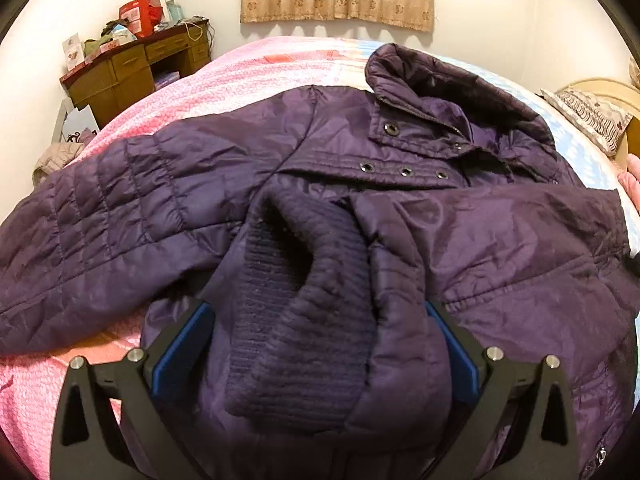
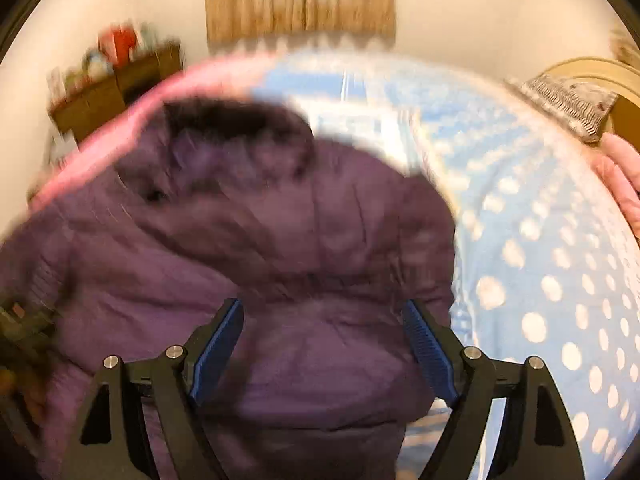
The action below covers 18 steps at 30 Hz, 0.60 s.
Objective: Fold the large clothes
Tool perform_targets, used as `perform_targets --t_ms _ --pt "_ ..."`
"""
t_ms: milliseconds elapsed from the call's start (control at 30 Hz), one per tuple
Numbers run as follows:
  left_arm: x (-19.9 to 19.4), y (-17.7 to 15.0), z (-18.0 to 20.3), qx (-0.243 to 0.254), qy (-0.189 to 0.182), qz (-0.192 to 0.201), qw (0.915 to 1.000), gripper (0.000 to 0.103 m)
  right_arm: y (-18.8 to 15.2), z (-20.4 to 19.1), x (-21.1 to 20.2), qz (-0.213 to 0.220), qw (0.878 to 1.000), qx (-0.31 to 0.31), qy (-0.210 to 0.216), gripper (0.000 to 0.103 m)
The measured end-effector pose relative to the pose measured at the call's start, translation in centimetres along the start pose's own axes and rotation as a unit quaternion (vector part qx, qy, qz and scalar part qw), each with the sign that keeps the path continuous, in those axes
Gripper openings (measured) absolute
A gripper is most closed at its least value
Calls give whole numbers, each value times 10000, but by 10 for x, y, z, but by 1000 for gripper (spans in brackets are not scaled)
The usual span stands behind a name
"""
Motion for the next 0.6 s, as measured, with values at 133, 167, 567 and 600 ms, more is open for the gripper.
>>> perform_targets --t_ms 133,167,567,600 --pt "-1 -1 2 57 74 33 10000 103 16 -38 12 -157 9973 -200 689 83" --pt "0 0 1 52 65 27 10000 103 16 -42 22 -222 9965 -234 767 83" --pt "-1 -1 -4 -50 -75 18 10000 103 -29 -41 76 -734 9951 -470 472 83" --pt "-1 -1 -4 -55 -77 23 10000 103 -29 -41 77 -746 9950 -485 447 84"
Point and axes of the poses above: each gripper's, at about its wrist camera, not at the fingertips, and x roughly the way its jaws point, z to its right, y to its top, the point moved 3 cm from there along x, roughly the way its jaws point, and after that the axes turned 14 degrees about y, right-handed, at the moved point
